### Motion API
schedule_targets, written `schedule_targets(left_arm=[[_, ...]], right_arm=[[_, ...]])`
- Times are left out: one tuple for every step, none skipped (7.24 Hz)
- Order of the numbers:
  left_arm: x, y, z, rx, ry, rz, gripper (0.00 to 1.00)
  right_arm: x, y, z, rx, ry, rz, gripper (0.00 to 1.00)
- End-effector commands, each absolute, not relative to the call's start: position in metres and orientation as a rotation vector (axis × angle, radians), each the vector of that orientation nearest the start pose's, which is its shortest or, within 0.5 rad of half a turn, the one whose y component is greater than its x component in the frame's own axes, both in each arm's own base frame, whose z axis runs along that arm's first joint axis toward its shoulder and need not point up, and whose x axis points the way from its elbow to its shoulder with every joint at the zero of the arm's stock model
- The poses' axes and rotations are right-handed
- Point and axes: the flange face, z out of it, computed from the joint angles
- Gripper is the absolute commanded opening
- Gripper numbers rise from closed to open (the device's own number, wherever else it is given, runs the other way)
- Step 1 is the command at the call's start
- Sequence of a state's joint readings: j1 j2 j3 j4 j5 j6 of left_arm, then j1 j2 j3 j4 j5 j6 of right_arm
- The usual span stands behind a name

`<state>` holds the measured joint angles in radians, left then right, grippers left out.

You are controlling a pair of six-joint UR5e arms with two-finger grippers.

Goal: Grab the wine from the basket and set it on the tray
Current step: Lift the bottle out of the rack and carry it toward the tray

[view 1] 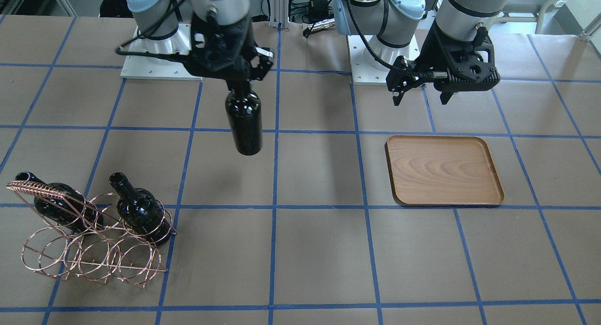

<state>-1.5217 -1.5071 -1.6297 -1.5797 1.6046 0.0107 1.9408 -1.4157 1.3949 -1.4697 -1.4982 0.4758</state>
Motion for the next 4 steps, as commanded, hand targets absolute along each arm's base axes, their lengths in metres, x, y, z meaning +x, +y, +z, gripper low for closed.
schedule_targets(left_arm=[[-0.104, -0.470, 0.491, 0.018, 3.082, 0.005, 1.00], [-0.104, -0.470, 0.491, 0.019, 3.082, 0.003, 1.00], [-0.103, -0.472, 0.491, 0.009, 3.082, 0.000, 1.00], [-0.088, -0.474, 0.490, -0.042, 3.083, 0.006, 1.00]], right_arm=[[0.384, -0.469, 0.433, 0.235, 3.061, 0.193, 0.00], [0.404, -0.465, 0.414, 0.248, 3.082, 0.229, 0.00], [0.414, -0.467, 0.401, 0.281, 3.073, 0.237, 0.00], [0.421, -0.474, 0.387, 0.316, 3.069, 0.230, 0.00]])
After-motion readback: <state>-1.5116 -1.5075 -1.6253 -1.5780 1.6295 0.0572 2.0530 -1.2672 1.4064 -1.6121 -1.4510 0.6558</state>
